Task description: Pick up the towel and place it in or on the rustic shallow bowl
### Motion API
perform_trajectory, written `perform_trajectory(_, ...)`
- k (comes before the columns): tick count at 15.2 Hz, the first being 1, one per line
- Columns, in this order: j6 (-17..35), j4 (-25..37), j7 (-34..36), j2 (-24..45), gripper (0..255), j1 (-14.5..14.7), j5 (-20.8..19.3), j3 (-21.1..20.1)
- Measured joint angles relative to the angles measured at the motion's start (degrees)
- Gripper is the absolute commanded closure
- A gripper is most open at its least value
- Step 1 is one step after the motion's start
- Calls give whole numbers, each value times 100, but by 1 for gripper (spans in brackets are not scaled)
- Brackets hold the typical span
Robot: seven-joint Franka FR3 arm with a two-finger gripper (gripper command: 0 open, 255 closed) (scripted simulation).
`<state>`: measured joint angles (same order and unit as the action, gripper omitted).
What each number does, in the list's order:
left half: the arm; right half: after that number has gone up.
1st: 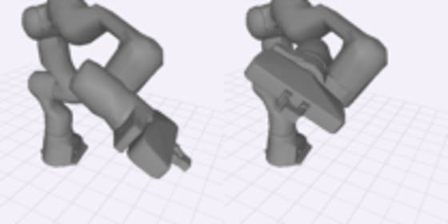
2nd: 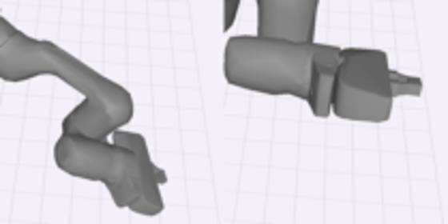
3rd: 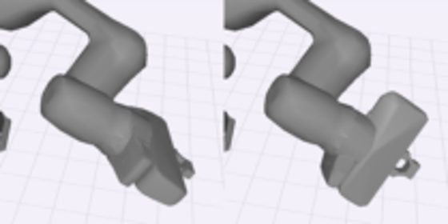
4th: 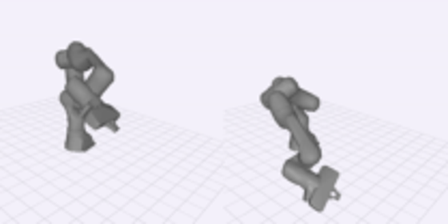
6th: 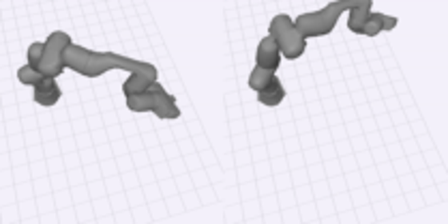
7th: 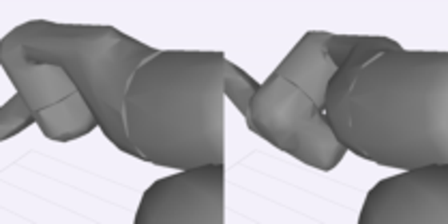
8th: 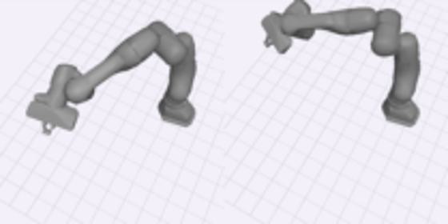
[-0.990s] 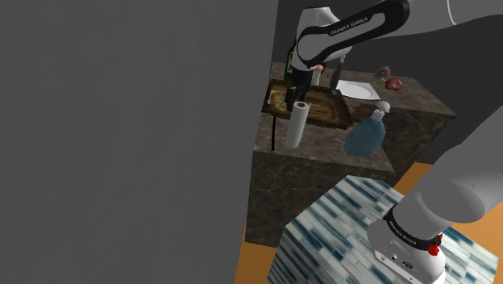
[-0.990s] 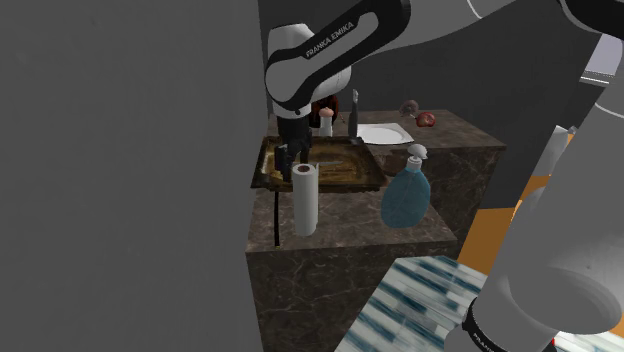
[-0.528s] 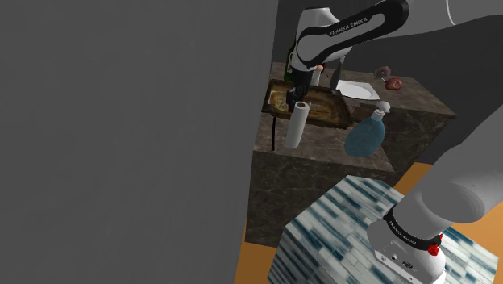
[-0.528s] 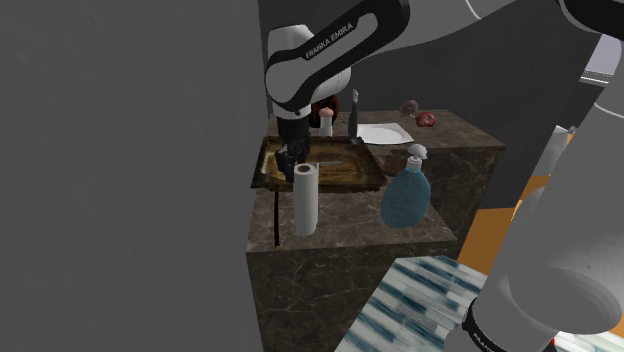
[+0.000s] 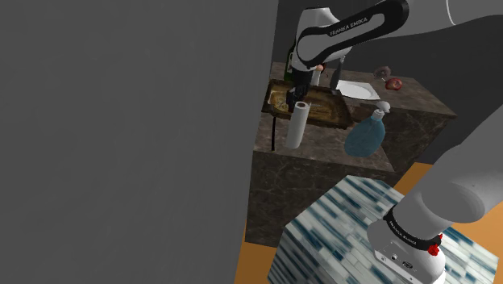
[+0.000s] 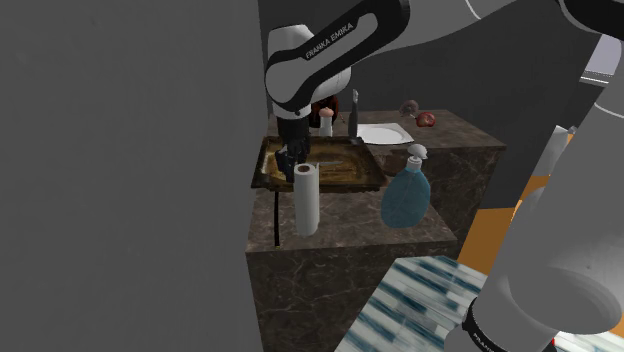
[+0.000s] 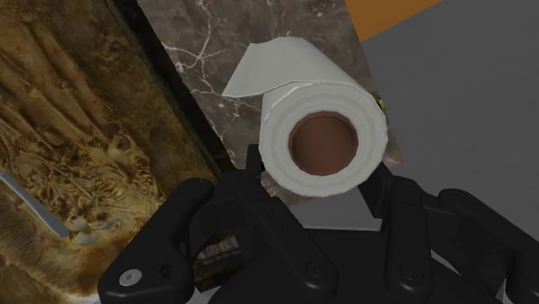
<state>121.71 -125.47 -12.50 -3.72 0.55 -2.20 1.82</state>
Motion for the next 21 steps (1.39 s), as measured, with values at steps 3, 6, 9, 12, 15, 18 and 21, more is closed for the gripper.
perform_trajectory(3, -96, 67, -1, -29, 255, 1, 2, -1)
perform_trajectory(6, -306, 191, -6, -118, 255, 2, 3, -3)
perform_trajectory(9, -523, 360, -9, -167, 255, 4, 5, -6)
perform_trajectory(12, -766, 522, -18, -247, 255, 4, 6, -6)
perform_trajectory(15, -988, 695, -21, -296, 255, 7, 10, -9)
perform_trajectory(18, -1218, 880, -38, -342, 255, 2, 10, -3)
perform_trajectory(21, -1445, 1062, -40, -387, 255, 5, 11, -8)
